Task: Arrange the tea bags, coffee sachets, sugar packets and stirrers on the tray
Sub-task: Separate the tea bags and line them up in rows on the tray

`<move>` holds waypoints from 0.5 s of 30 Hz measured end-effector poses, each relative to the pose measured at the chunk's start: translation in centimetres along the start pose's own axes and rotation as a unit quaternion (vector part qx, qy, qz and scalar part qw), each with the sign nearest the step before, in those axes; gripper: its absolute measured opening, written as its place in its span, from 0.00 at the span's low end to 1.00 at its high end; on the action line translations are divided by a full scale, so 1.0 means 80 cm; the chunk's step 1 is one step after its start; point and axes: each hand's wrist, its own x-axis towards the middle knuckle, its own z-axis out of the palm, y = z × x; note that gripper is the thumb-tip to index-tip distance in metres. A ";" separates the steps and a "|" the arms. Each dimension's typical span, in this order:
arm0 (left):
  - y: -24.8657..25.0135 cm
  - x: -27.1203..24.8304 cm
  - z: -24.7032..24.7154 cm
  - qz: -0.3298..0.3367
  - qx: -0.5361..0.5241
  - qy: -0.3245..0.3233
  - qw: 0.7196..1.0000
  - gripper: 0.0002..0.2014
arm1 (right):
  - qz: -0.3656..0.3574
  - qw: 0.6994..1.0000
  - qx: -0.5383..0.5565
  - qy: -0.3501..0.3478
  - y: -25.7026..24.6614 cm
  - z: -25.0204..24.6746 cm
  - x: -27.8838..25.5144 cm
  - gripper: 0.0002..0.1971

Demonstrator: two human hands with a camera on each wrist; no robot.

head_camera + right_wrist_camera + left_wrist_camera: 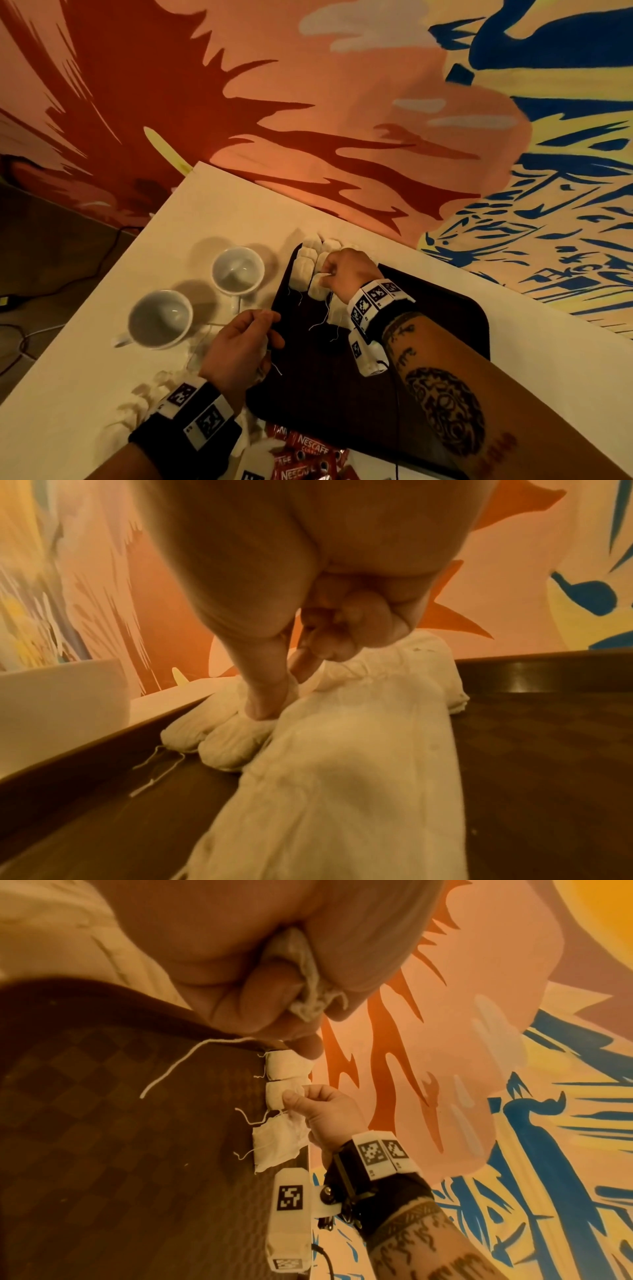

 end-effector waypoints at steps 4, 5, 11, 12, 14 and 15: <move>0.001 0.000 0.006 -0.007 -0.002 -0.013 1.000 0.11 | 0.002 1.000 0.000 0.006 -0.002 -0.001 0.006 0.05; 0.001 0.001 0.007 -0.006 -0.002 -0.015 1.000 0.11 | 0.005 1.000 0.004 0.009 -0.002 0.000 0.007 0.08; 0.002 0.002 0.015 -0.023 -0.026 -0.027 0.999 0.12 | -0.005 0.993 0.072 0.095 -0.001 -0.002 -0.018 0.14; 0.003 0.002 0.016 -0.023 -0.034 -0.026 0.999 0.12 | -0.014 0.988 0.104 0.114 -0.005 -0.003 -0.033 0.11; 0.003 0.005 0.021 -0.022 -0.051 -0.024 0.998 0.13 | -0.037 0.973 0.188 0.124 -0.015 0.001 -0.068 0.06; 0.003 0.006 0.025 -0.023 -0.064 -0.022 0.997 0.13 | -0.052 0.964 0.237 0.112 -0.020 0.005 -0.089 0.03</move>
